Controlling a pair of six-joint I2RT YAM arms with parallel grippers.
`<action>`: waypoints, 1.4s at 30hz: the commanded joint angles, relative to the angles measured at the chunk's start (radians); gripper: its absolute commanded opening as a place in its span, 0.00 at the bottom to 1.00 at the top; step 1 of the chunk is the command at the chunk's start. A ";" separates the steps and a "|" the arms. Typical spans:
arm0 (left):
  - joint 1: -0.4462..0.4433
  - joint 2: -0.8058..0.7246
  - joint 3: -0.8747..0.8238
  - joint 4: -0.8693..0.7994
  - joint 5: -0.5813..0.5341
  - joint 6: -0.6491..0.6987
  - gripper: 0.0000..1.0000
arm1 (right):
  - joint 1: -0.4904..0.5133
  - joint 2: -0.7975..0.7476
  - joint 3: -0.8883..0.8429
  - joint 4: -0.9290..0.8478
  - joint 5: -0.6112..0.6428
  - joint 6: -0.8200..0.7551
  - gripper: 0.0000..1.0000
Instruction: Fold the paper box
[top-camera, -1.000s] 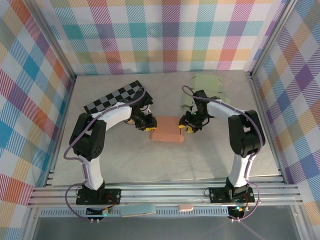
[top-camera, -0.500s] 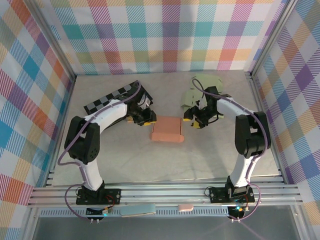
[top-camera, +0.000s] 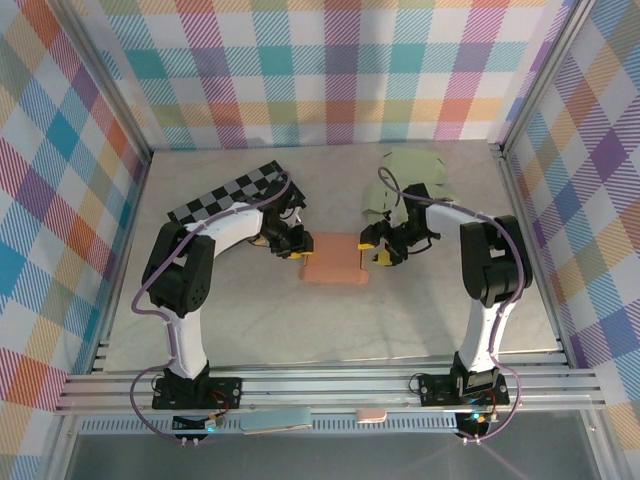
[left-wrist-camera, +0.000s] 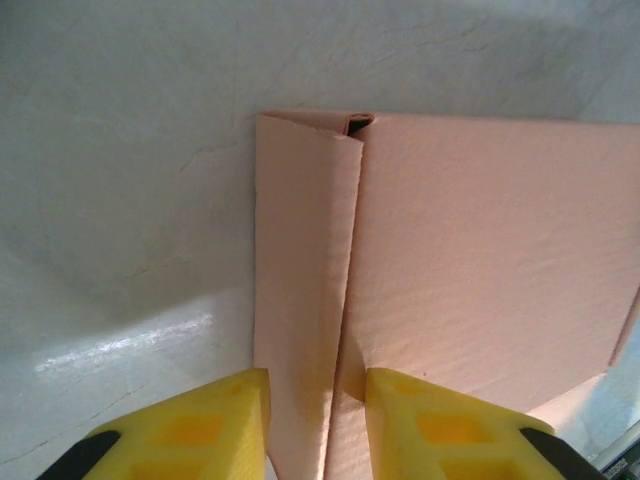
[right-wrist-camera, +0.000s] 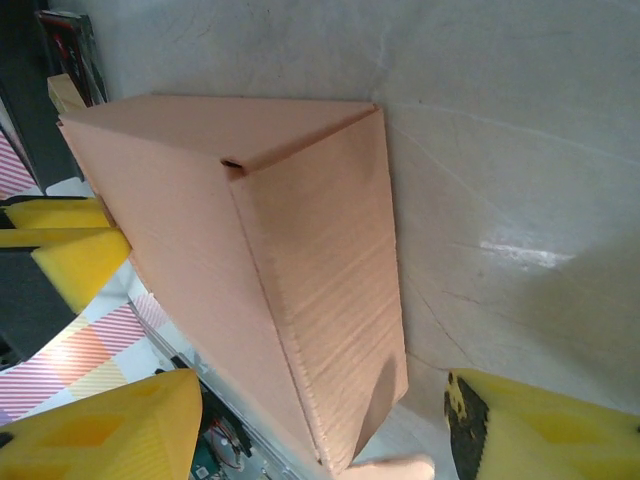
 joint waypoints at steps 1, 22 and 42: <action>0.005 -0.024 -0.037 0.021 -0.014 0.011 0.28 | 0.007 0.021 -0.005 0.039 -0.054 -0.004 0.65; 0.072 -0.076 -0.195 0.088 0.020 0.012 0.08 | 0.054 0.087 -0.025 0.177 -0.211 -0.021 0.69; 0.075 -0.342 -0.182 0.207 -0.064 -0.026 0.29 | 0.118 0.076 -0.091 0.501 -0.280 0.522 0.53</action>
